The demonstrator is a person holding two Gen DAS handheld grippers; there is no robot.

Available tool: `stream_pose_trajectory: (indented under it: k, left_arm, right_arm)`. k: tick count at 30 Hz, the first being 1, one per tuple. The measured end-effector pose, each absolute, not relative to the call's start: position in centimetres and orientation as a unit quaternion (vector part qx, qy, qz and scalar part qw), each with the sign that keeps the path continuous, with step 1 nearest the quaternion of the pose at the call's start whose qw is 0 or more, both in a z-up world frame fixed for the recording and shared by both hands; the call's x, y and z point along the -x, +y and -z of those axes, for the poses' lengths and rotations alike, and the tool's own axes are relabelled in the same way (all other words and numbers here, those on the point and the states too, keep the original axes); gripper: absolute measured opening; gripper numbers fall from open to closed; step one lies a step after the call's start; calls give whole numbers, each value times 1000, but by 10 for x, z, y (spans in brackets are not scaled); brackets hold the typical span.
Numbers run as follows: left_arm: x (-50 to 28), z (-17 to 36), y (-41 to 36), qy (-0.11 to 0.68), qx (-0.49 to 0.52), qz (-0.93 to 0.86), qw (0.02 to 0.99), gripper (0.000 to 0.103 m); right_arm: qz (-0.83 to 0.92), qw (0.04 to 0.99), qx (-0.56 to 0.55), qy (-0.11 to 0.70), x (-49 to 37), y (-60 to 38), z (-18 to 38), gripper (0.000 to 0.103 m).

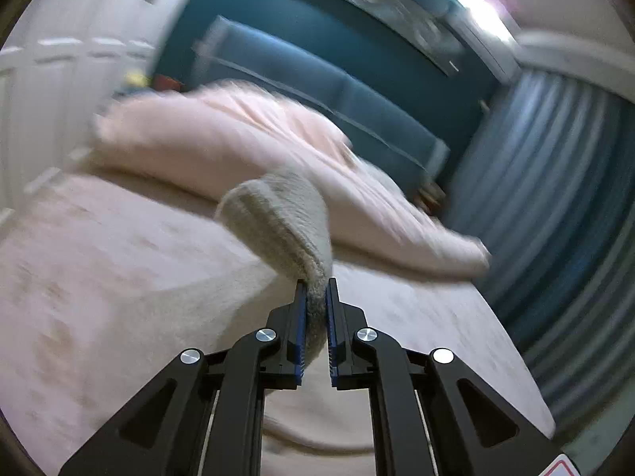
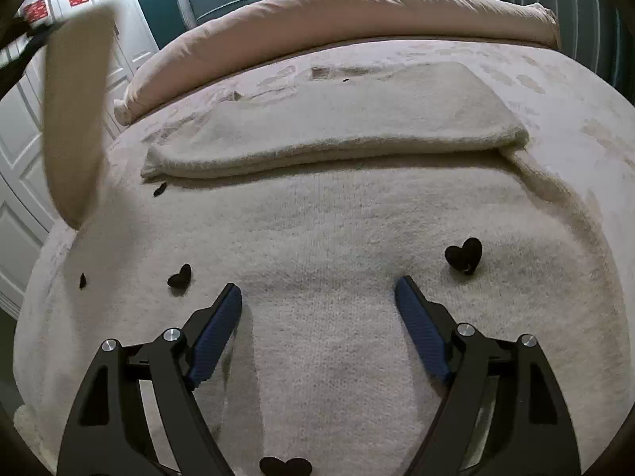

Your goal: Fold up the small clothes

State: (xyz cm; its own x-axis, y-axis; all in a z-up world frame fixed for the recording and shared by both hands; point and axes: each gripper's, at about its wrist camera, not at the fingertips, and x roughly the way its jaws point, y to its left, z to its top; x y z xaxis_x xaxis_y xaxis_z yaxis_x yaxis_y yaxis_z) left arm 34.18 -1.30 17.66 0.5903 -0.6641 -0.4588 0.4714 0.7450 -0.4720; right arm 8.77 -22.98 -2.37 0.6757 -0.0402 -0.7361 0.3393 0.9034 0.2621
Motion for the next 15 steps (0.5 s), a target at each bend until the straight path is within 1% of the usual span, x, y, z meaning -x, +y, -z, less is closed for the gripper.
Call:
stream_pose_trajectory:
  k: [1, 2, 3, 4, 5, 7, 9, 10, 11, 13, 15]
  left_arm:
    - [-336, -168, -34, 331, 145, 332, 871, 7]
    - [-324, -145, -67, 363, 148, 338, 856, 9]
    - [-319, -130, -81, 384, 159, 342, 843, 10]
    - [-312, -110, -96, 413, 175, 343, 825, 14]
    - [-305, -85, -110, 447, 199, 339, 803, 14]
    - [-291, -54, -123, 483, 216, 323, 785, 14]
    - [-279, -34, -117, 497, 218, 308, 782, 14]
    - [-276, -28, -106, 500, 217, 296, 785, 18]
    - [-271, -24, -98, 500, 215, 286, 788, 25]
    - [-277, -21, -69, 500, 211, 251, 801, 31]
    - [-273, -15, -24, 494, 222, 209, 814, 35]
  right_arm:
    - [103, 895, -198, 386, -86, -231, 24, 78]
    - [101, 895, -202, 384, -86, -232, 23, 78]
    - [98, 896, -208, 381, -85, -233, 24, 78]
    - [94, 896, -215, 378, -83, -235, 24, 78]
    - [92, 896, -219, 376, -82, -236, 24, 78]
    - [86, 895, -229, 372, -80, -239, 24, 78]
    - [81, 896, -235, 369, -78, -241, 23, 79]
    - [77, 896, -239, 366, -77, -242, 23, 79]
    - [74, 896, -245, 364, -76, -243, 23, 79]
    - [73, 893, -252, 367, -75, -245, 20, 79]
    - [78, 891, -253, 368, -75, -247, 12, 79]
